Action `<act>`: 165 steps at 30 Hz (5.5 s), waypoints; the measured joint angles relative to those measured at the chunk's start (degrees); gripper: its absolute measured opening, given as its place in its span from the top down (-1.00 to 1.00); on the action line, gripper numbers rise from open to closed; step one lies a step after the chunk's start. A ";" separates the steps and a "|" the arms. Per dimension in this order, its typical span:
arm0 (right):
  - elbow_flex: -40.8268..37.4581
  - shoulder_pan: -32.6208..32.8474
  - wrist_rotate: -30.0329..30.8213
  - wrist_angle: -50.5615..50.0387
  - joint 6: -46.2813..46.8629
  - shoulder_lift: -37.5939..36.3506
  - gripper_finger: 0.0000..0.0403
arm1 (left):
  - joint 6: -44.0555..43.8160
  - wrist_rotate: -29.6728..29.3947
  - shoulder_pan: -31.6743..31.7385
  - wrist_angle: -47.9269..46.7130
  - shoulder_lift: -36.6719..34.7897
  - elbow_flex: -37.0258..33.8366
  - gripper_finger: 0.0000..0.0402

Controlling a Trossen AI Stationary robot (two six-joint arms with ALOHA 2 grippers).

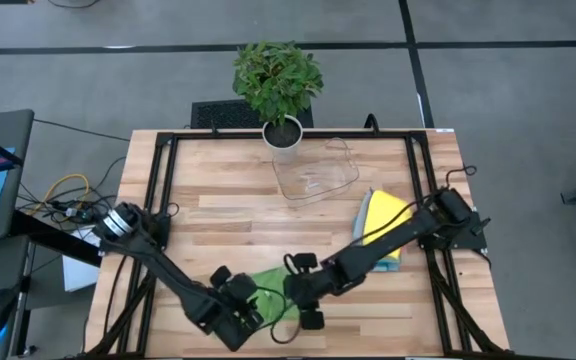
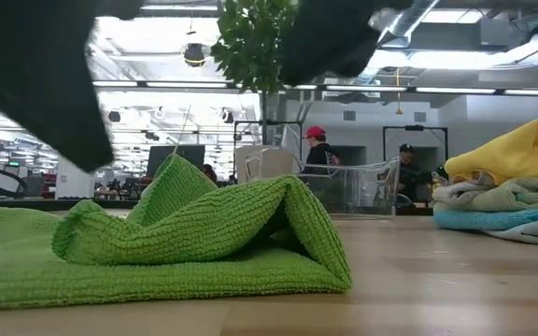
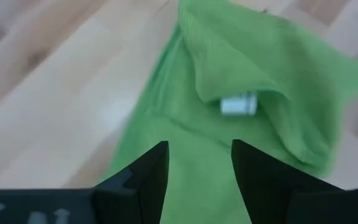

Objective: Fold microfiber towels
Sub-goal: Fold the green microfiber cloth

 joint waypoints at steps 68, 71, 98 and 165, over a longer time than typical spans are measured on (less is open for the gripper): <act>-8.55 5.07 8.14 12.27 10.10 -2.56 0.41 | 19.01 3.76 3.44 3.82 2.24 0.13 0.98; -12.01 5.19 7.88 19.69 9.80 -2.56 0.41 | 19.06 3.61 3.77 3.82 2.44 0.13 0.98; -19.73 7.45 9.07 35.19 16.23 6.12 0.42 | 19.23 8.05 4.01 1.40 2.52 0.13 0.98; -18.84 1.06 8.47 49.00 2.17 8.35 0.53 | -14.44 1.42 -2.42 13.42 15.22 10.17 0.98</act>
